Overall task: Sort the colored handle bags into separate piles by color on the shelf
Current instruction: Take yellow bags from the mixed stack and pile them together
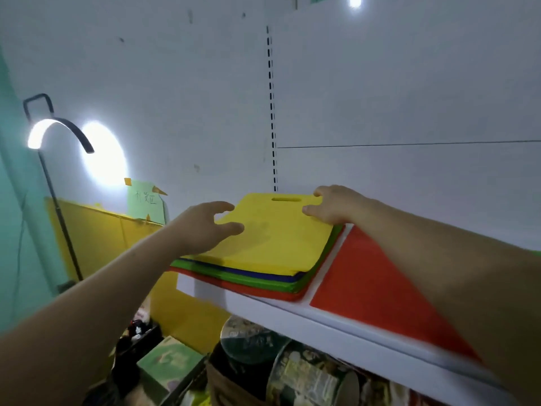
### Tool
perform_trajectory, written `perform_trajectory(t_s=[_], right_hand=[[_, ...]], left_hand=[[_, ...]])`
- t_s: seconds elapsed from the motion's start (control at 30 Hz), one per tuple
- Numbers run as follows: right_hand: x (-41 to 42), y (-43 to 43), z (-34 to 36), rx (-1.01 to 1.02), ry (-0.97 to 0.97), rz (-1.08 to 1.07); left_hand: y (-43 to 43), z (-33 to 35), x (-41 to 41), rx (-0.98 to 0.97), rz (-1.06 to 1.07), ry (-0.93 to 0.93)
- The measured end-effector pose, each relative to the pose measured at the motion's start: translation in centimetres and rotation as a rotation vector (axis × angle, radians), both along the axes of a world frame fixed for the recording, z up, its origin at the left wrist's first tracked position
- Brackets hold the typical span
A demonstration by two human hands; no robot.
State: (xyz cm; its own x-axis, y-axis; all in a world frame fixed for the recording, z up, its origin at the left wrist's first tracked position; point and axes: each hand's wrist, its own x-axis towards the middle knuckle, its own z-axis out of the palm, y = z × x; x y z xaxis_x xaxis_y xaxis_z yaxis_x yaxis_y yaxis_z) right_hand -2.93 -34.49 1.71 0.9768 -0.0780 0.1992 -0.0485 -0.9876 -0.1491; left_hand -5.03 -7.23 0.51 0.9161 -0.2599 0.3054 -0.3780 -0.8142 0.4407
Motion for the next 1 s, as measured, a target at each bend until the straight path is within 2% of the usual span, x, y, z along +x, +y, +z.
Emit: perform_trajectory(t_s=[0.33,0.47,0.6,0.73,1.0], right_hand=[[0.0,4.2,-1.2,0.033,0.014,-0.387],[-1.1,5.0,-2.2,0.021,0.027,-0.482],[-1.8,5.9,-3.3,-0.014,-0.044,-0.539],[-2.3,6.8,-3.5,-0.055,-0.201,-0.495],[-3.0,6.4,-4.6,0.141,-0.523,-0.307]], left_hand=[[3.0,-0.3,8.4,0.154,-0.291,0.086],[2.7,-1.4,9.2,0.275,-0.371,0.145],[2.7,-2.3,9.3,0.265,-0.42,0.155],[2.8,-2.4,9.0,0.244,-0.433,0.139],[3.1,-2.2,8.0,0.183,-0.372,0.126]])
